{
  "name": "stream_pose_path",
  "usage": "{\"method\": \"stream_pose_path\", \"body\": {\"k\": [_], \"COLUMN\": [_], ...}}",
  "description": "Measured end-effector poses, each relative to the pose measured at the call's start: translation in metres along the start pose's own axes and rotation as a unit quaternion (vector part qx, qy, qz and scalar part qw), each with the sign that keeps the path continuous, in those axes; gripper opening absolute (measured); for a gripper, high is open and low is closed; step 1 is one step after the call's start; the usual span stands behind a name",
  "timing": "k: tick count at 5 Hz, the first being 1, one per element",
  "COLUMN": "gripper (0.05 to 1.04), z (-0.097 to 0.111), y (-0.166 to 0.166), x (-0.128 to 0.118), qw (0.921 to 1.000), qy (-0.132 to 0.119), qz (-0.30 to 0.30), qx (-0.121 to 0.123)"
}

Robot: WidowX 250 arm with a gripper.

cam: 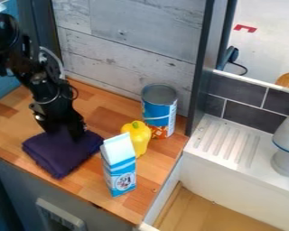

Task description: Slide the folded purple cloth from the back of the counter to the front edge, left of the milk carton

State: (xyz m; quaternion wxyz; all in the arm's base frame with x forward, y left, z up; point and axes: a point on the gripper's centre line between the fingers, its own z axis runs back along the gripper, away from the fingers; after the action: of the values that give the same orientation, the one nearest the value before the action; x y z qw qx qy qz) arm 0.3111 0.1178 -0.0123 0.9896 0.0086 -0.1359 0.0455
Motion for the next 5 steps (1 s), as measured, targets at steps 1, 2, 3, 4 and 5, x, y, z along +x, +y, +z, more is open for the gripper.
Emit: {"method": "stream_pose_path", "body": {"k": [1,2,3,4,5], "gripper": [1.0,1.0,1.0,1.0,1.0], "z": [0.002,0.005,0.023,0.052,0.083], "y": [-0.001,-0.001,0.002,0.022,0.043], "x": [-0.007,0.001,0.031,0.04,0.026], "qw": [1.0,0.9999,0.9976,0.9915,0.9953], "qy": [0.0,-0.002,-0.016,-0.01,0.016], "qz": [-0.008,0.007,0.049,0.098,0.086], "qx": [-0.001,-0.009,-0.045,-0.085,-0.042]}}
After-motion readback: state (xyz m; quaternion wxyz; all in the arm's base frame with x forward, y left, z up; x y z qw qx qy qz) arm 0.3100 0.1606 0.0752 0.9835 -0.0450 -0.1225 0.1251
